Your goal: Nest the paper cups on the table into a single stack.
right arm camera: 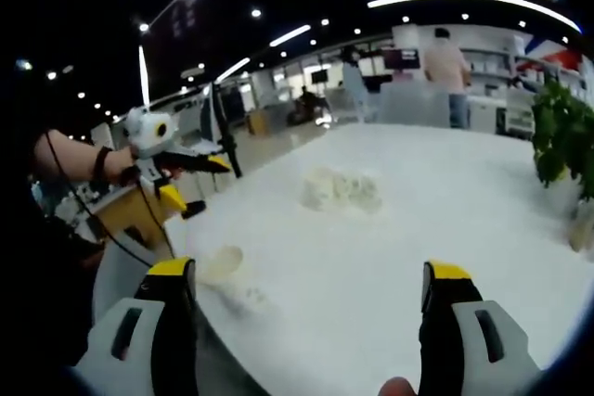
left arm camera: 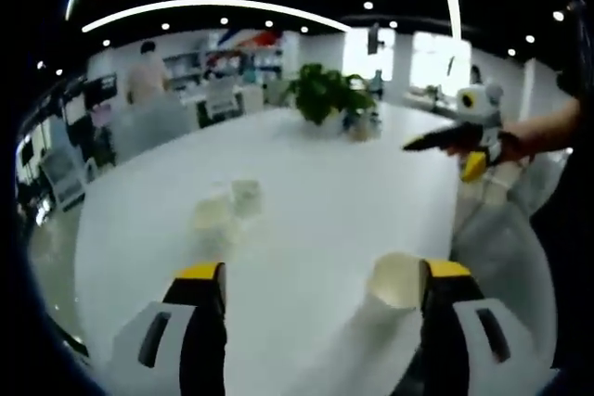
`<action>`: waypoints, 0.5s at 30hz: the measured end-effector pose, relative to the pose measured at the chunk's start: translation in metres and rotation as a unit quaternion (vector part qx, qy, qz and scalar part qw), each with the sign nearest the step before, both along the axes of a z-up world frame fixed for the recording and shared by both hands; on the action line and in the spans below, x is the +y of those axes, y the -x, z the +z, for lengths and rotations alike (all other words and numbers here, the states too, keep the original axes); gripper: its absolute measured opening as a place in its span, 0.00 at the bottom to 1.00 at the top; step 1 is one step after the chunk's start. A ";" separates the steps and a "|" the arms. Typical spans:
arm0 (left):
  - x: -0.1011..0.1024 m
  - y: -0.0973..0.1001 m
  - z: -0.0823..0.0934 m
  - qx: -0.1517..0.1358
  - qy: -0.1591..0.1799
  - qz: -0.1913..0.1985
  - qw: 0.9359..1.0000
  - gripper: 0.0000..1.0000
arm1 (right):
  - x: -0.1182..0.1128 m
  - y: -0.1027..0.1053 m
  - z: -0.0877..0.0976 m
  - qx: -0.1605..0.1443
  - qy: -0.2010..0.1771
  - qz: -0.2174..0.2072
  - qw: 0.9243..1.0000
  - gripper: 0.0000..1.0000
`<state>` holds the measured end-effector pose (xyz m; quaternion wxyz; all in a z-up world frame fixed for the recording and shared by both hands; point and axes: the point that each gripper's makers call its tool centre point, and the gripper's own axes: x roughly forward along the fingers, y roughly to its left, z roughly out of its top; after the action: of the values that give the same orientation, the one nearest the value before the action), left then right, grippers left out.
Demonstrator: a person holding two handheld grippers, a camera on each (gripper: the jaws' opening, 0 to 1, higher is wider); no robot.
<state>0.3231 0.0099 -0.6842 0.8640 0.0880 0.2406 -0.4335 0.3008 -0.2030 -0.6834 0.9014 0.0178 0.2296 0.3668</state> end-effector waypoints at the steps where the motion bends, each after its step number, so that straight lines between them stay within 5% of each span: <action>1: 0.001 0.000 0.000 0.002 0.004 0.003 1.000 0.90 | 0.001 0.000 0.000 0.000 0.000 0.001 1.000 1.00; 7: 0.008 0.001 -0.001 0.000 0.013 0.020 1.000 0.99 | 0.004 -0.001 0.000 0.000 0.002 0.005 1.000 1.00; 15: 0.011 0.000 0.003 -0.007 0.030 0.032 0.999 1.00 | 0.009 -0.003 -0.001 0.001 0.007 0.012 1.000 1.00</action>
<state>0.3230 0.0206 -0.6815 0.8810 0.0575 0.2244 -0.4125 0.3035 -0.1936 -0.6842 0.8968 0.0094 0.2336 0.3756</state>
